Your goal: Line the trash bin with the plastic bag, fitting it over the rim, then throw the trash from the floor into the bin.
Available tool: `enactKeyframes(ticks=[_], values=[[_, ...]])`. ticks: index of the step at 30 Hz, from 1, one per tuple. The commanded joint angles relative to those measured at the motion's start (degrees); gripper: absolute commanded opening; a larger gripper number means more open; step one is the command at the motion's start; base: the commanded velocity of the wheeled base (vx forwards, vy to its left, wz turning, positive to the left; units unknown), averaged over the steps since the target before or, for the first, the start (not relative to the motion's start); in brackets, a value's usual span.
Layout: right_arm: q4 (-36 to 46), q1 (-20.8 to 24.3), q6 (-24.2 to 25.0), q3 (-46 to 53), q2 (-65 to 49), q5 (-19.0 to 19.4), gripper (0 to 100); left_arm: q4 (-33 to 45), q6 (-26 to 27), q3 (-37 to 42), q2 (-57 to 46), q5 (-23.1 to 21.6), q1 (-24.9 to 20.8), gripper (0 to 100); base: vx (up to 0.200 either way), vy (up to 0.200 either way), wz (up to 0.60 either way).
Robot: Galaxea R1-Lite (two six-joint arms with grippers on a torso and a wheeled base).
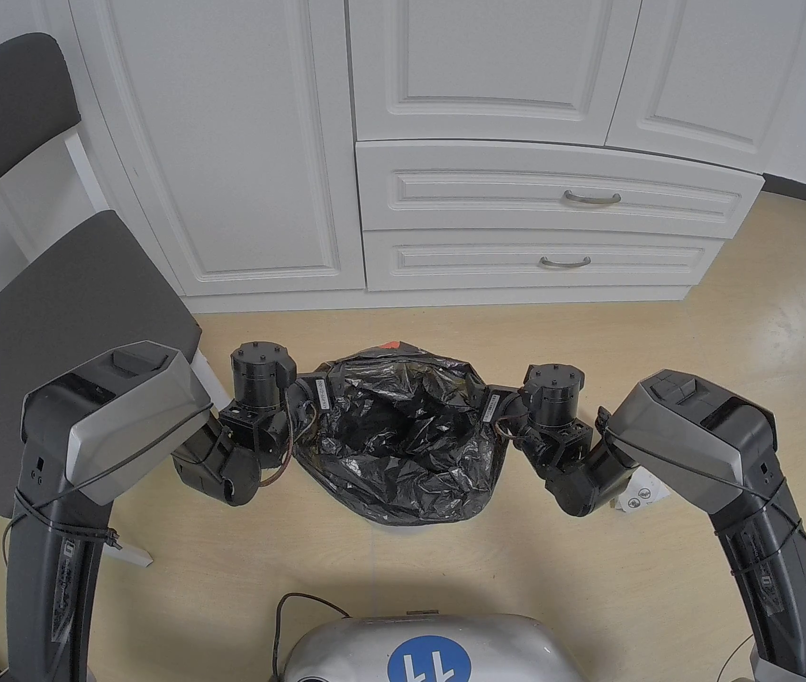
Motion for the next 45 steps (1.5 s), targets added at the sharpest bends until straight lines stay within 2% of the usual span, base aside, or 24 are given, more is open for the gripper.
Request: enactKeyframes(ticks=[1,12,19,30,35,38,40,41,45], values=[[0.1,-0.6,0.5,-1.8,2.2,0.0,100,0.0,-0.1,-1.3,1.7,0.1,0.2,100,0.000,0.000,0.00],[0.2,-1.2,1.2,-3.2,3.9,0.5,100,0.1,-0.7,-4.5,4.8,0.1,1.1,100,0.000,0.000,0.00],[0.3,-1.2,1.2,-3.2,4.3,0.6,100,3.1,-1.3,-6.0,5.9,0.1,1.7,100,0.000,0.000,0.00],[0.3,-1.6,1.2,-3.6,4.2,0.7,100,10.0,-7.2,-7.4,3.8,-0.1,2.6,100,0.000,0.000,0.00],[0.3,-2.0,1.2,-2.8,2.4,0.7,100,14.6,-11.5,-6.0,-1.8,-1.3,2.5,100,0.000,0.000,0.00],[0.3,-2.0,1.2,-2.2,1.8,0.7,100,18.4,-13.9,-5.0,-5.1,-4.5,2.5,100,0.000,0.000,0.00],[1.2,-2.1,1.2,-1.4,1.1,0.8,100,20.1,-14.0,-4.6,-5.7,-5.4,2.5,100,0.000,0.000,0.00],[3.7,-2.3,1.3,-1.0,0.4,0.8,100,24.1,-14.0,-5.2,-6.0,-6.0,2.7,100,0.000,0.000,0.00],[8.1,-2.7,1.6,-0.1,-1.6,0.8,100,31.3,-14.3,-7.5,-5.7,-5.8,3.3,100,0.000,0.000,0.00]])
